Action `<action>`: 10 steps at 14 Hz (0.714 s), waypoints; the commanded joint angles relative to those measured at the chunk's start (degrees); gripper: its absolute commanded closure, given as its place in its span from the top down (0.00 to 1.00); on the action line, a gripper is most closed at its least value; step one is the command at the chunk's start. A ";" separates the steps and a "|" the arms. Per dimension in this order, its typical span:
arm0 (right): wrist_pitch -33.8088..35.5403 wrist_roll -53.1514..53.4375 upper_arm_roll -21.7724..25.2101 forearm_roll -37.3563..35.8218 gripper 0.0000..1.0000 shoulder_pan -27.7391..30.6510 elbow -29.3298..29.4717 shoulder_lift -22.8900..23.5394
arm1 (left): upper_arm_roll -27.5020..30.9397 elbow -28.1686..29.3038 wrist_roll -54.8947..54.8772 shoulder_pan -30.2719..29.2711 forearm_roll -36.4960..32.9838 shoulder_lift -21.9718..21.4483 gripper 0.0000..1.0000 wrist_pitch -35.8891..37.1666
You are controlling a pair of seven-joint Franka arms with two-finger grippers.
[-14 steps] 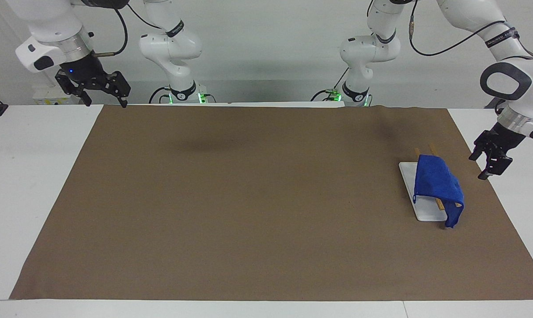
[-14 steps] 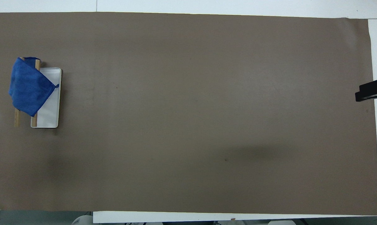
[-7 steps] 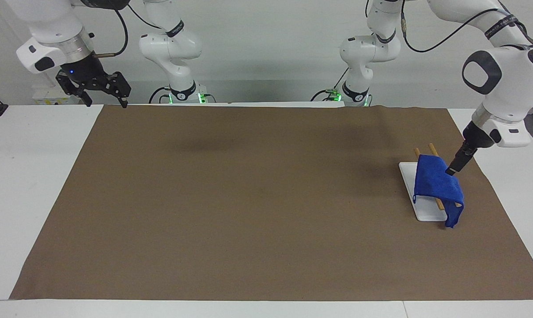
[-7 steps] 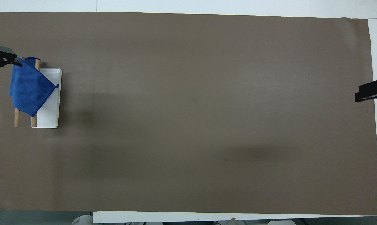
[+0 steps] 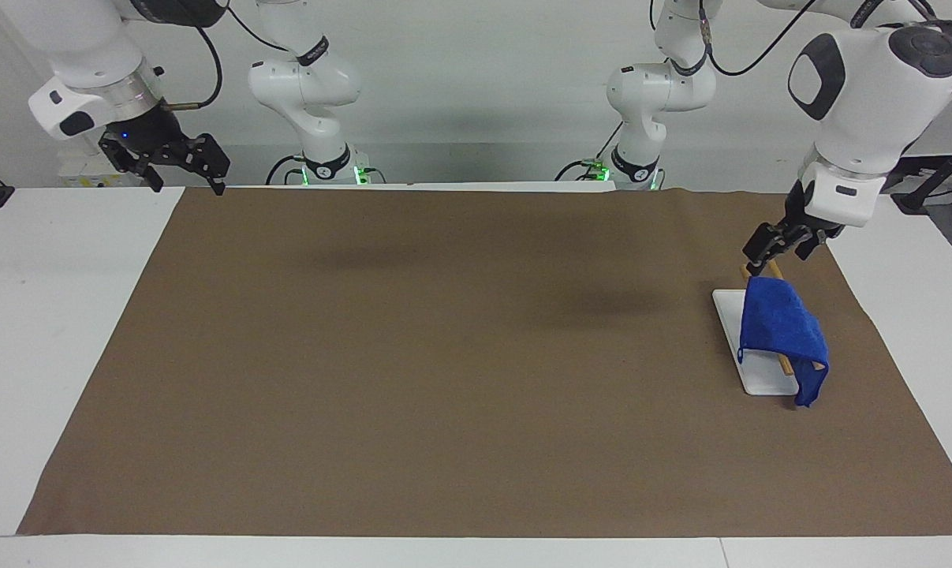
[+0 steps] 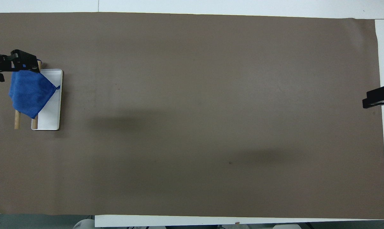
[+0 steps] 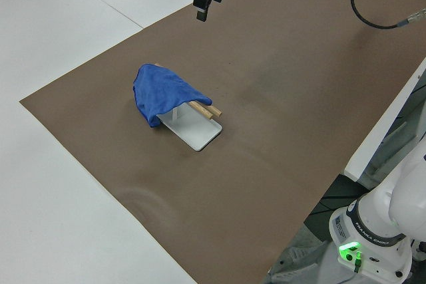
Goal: Right arm passes towel to left arm to hang
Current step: 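Release the towel and raise the left gripper away from the rack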
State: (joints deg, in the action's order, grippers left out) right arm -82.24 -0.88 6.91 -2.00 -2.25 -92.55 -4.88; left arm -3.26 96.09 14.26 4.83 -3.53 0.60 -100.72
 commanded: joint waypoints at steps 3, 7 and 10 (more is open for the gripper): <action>-0.91 -1.14 -0.05 -0.20 1.00 -0.13 -1.76 -1.62 | 0.80 -0.64 -3.27 0.97 -0.52 -0.25 0.99 0.96; -0.82 -1.14 -0.05 -0.20 1.00 -0.13 -1.75 -1.62 | 0.54 -0.38 -0.64 0.97 0.80 -0.60 0.99 -0.26; -0.91 -1.14 -0.05 -0.20 1.00 -0.12 -1.75 -1.71 | 0.10 -0.64 -0.72 1.05 1.42 -0.51 0.99 -0.97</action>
State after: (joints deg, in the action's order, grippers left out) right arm -82.24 -0.88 6.80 -2.00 -2.35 -92.56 -4.98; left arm -3.19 95.90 12.71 5.36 -2.80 0.40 -101.26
